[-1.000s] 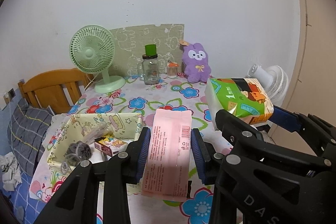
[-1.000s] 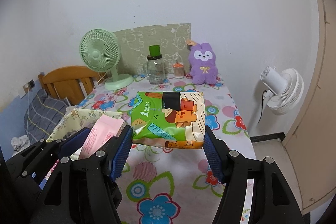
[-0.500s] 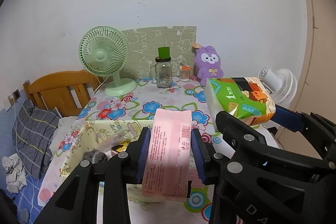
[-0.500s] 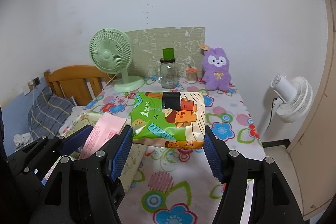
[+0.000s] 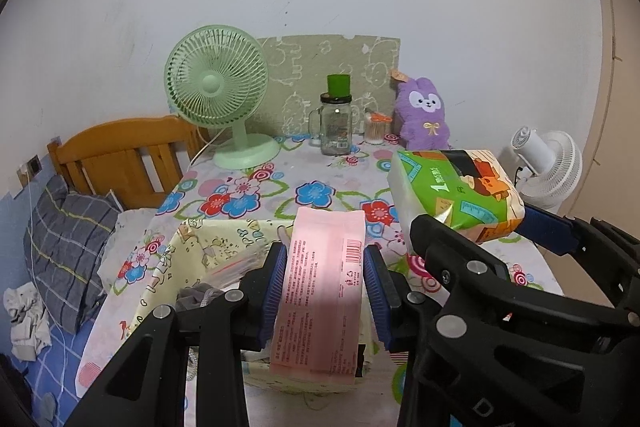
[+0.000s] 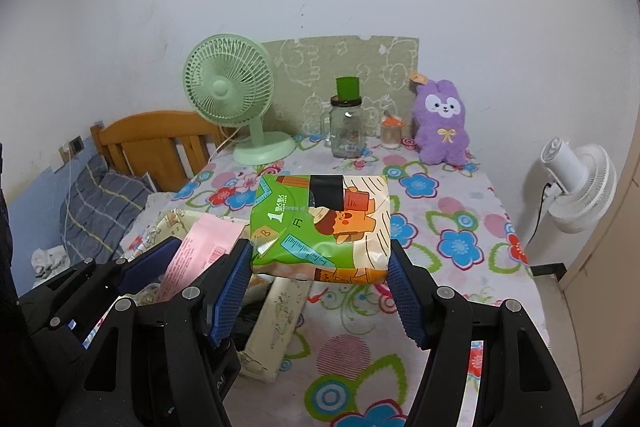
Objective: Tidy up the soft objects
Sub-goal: 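Lift the pink card with the left tool while the right tool carries the green box to the paper box, then lower the pink card and green box into the paper box and open both tools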
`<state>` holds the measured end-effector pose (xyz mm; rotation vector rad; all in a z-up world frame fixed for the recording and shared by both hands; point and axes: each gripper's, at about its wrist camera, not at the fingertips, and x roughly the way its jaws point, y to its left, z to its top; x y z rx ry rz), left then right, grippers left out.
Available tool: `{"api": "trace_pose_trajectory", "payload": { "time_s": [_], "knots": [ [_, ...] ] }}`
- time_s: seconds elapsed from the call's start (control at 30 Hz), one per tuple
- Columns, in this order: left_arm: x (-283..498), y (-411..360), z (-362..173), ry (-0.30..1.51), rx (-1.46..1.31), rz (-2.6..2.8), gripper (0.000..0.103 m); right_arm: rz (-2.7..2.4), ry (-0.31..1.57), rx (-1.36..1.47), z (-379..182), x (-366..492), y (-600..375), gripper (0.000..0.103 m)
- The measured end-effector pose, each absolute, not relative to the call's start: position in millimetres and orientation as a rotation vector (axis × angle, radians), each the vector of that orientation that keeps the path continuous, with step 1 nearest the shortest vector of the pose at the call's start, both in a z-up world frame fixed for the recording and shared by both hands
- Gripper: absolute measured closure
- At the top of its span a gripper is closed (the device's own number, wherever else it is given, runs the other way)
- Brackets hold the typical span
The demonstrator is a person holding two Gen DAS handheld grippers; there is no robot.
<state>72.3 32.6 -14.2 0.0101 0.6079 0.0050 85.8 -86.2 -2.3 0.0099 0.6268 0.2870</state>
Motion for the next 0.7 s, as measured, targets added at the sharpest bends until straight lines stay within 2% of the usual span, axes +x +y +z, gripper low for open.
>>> {"api": "trace_pose_trajectory", "payload": {
  "time_s": [0.7],
  "knots": [
    [106.2,83.3,-43.3,0.665,-0.018,0.022,0.063,0.342,0.703,0.007,-32.2,118.5,-32.8,0.034]
  ]
}}
